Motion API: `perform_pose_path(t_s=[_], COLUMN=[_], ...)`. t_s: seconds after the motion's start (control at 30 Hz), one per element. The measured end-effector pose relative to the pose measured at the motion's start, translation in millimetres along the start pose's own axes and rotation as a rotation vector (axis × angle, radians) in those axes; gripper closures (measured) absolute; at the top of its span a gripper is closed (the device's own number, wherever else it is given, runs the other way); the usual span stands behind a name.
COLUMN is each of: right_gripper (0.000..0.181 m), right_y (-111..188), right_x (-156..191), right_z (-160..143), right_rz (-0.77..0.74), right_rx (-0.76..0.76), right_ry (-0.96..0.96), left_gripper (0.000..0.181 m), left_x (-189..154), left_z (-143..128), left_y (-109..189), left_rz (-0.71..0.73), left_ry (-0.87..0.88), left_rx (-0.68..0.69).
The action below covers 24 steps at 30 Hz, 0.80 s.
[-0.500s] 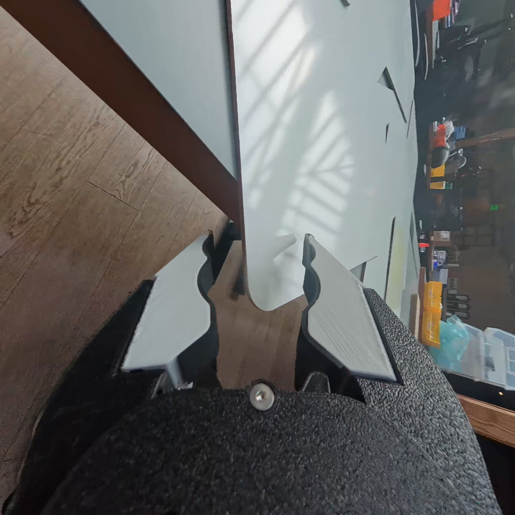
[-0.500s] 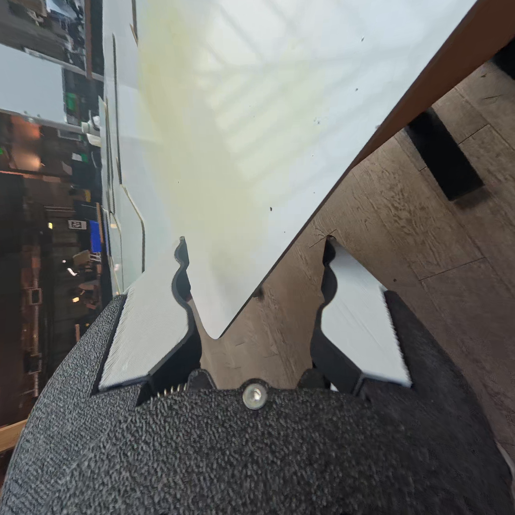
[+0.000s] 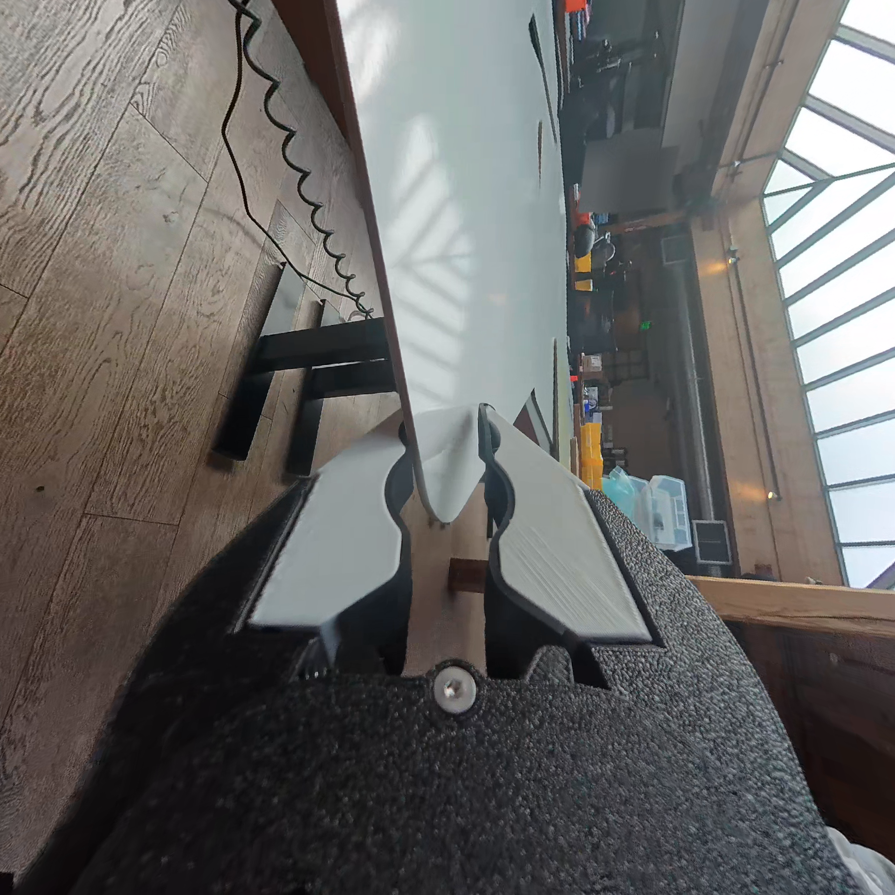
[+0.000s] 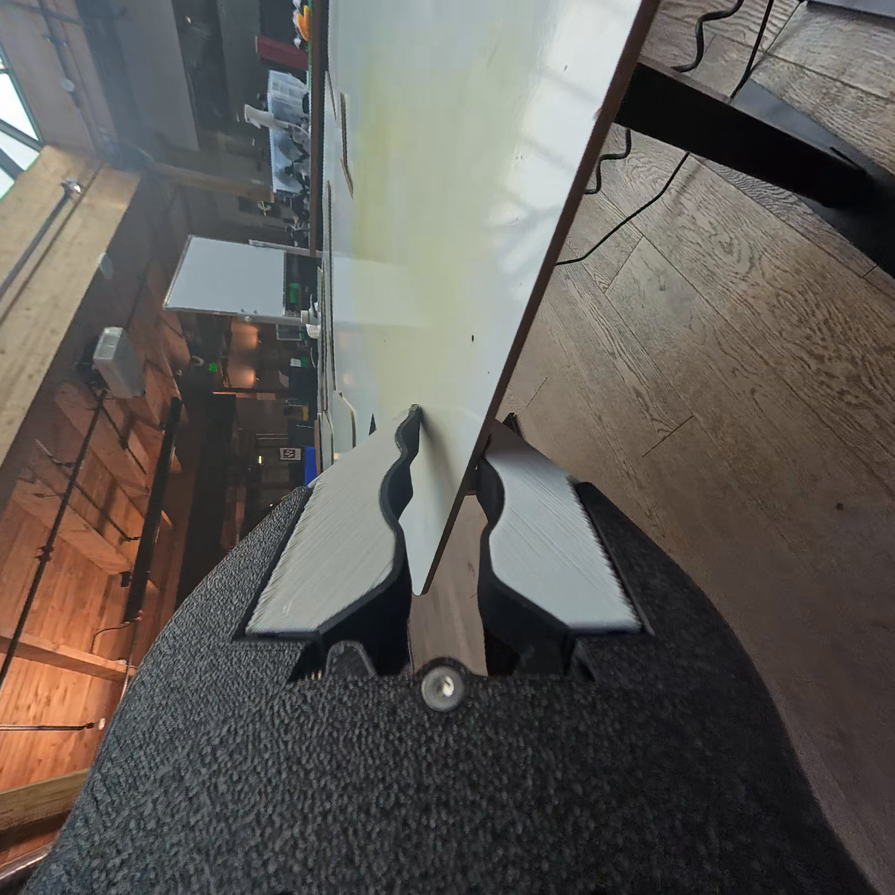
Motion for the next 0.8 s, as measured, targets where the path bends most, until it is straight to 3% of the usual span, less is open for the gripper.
perform_pose_path(t_s=[0.13,0.27,0.3,0.37,0.43,0.8], right_gripper=[0.166,0.17,0.172,0.176,0.177,0.178], right_y=[16,21,21,22,24,75], right_x=[1,4,6,13,21,49], right_z=[-2,1,3,7,12,55], right_rz=[0.051,0.103,0.122,0.162,0.196,0.206], right_rx=[0.01,0.025,0.026,0.023,0.023,0.063], right_ry=[-0.006,-0.003,-0.001,0.009,0.021,0.137], left_gripper=[0.149,0.145,0.149,0.173,0.178,0.179], left_x=[10,17,15,11,6,-83], left_z=[0,15,19,24,23,-23], left_y=[9,-4,-9,-17,-20,29], left_rz=[-0.086,-0.195,-0.231,-0.266,-0.277,-0.232], left_ry=[0.026,0.087,0.109,0.126,0.113,-0.066], left_rx=[-0.017,0.037,0.05,0.073,0.08,-0.037])
Point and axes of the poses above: each gripper's, where its closed fingertips meet, y back along the fingers, z out of its top, x = y × z across the jaws, the point moved 10 cm from there along y, back along the fingers, and after that the axes turned 12 degrees about z, right-handed, at the moved point
